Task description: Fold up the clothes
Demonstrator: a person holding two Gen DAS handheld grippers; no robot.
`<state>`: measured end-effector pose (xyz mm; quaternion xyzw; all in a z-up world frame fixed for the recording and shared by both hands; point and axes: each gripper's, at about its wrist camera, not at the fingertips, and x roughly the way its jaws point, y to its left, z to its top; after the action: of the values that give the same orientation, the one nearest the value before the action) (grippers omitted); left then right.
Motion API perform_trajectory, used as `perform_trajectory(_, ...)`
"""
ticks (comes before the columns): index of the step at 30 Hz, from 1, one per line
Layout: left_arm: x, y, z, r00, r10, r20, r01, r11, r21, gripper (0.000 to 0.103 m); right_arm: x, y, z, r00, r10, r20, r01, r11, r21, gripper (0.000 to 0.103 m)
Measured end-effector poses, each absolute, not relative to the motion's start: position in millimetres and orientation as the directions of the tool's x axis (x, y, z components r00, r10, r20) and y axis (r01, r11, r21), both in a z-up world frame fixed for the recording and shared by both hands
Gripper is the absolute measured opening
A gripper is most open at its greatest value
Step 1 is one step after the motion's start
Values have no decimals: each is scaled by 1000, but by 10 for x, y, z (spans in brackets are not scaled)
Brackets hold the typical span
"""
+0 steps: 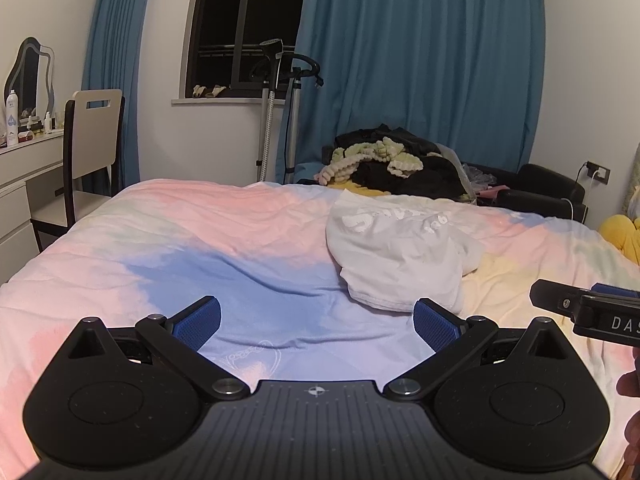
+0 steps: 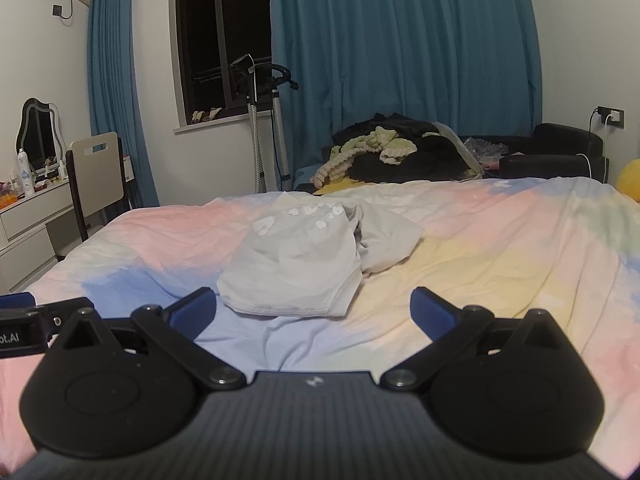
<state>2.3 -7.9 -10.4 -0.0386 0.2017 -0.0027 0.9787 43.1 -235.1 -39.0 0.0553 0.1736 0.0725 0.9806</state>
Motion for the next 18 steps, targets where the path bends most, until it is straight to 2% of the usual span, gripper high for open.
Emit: perform_trajectory(18,-19,-100,-85,925,-50,-376,19,996,-85,103,440,-2361,-427,928,151,-340,-113,985,128,103)
